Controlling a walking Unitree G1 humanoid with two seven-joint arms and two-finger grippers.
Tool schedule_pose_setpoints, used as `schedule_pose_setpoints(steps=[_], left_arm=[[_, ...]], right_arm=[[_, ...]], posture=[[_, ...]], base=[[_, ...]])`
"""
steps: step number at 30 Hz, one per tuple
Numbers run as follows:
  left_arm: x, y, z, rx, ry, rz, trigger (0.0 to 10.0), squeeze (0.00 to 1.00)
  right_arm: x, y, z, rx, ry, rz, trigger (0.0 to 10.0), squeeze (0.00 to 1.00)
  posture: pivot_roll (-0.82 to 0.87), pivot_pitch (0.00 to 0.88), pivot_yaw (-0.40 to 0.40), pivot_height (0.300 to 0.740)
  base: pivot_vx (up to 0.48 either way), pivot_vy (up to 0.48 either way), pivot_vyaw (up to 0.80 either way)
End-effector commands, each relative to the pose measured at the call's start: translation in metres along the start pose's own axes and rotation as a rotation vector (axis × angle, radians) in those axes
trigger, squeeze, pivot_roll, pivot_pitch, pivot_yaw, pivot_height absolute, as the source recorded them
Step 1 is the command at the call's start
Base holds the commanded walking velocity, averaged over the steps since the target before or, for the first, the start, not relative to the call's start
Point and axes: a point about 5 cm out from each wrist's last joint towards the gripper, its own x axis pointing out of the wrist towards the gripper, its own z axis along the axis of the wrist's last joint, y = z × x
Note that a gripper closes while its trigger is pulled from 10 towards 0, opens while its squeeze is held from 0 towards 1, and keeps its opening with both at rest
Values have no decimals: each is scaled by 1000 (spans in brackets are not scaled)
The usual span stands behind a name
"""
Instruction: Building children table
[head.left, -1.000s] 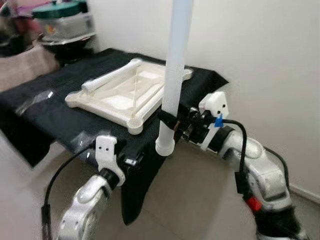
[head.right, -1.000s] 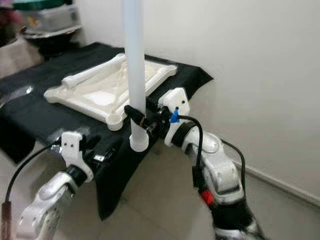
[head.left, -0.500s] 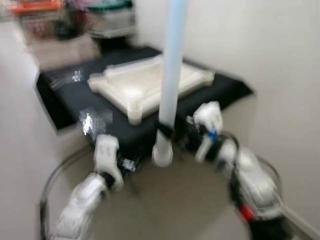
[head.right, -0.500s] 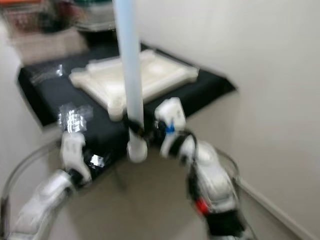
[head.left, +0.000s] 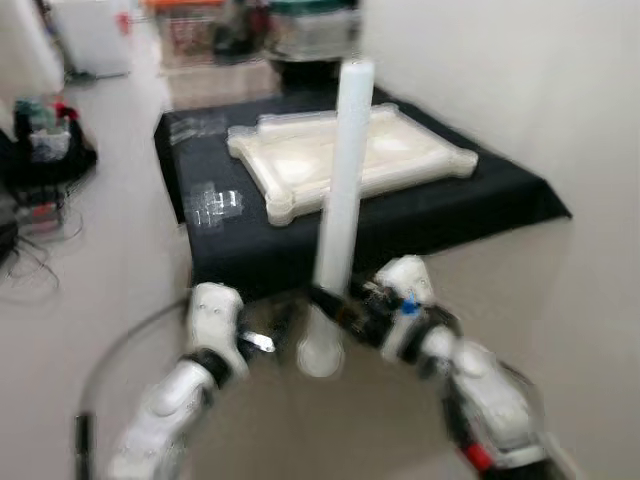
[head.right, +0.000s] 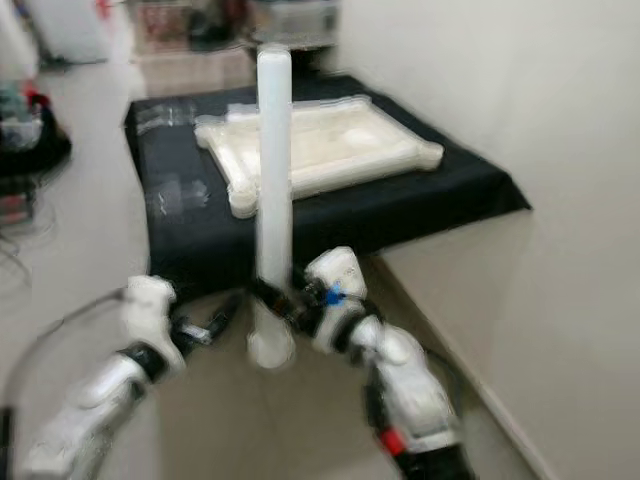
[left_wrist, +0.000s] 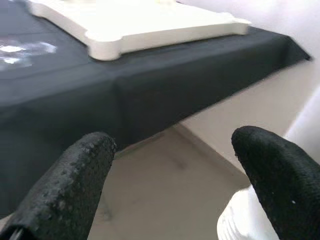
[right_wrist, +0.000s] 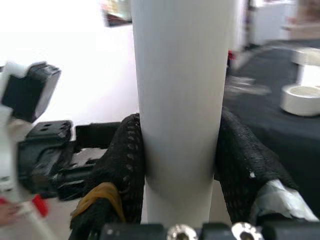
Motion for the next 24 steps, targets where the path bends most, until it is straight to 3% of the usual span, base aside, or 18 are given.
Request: schedule_pose_setpoints(steps=[1,5,8,17,21,24], left_arm=[[4,-5,0,7,-8,-23,10000,0],[5,-5,1,14,-12,-20,10000,0],[7,-4,1,29,-13,-6,10000,0],[11,-1,1,60,5,23,10000,0],[13,6,13,62,-43,54,10000,0],[14,7,17,66,-61,56,10000,0]], right_arm=[[-5,-3,-11,9,18,-14,10000,0],[-4,-3,-13,10,22,-20,10000,0],[-4,-7,-15,15,16,-56,10000,0],[-2,-19,-14,13,16,-159,10000,0],[0,-31,-5,-6,1,-186,10000,0],[1,-34,-4,-56,21,-193,10000,0]], posture=[[-97,0,-10,740],[-97,0,-9,740],[-98,0,-10,740],[-101,0,-5,740],[-100,0,-4,740],[-97,0,-3,740]], base=[[0,-442,794],[0,-434,794],[0,0,785],[0,0,0],[0,0,0],[0,0,769]])
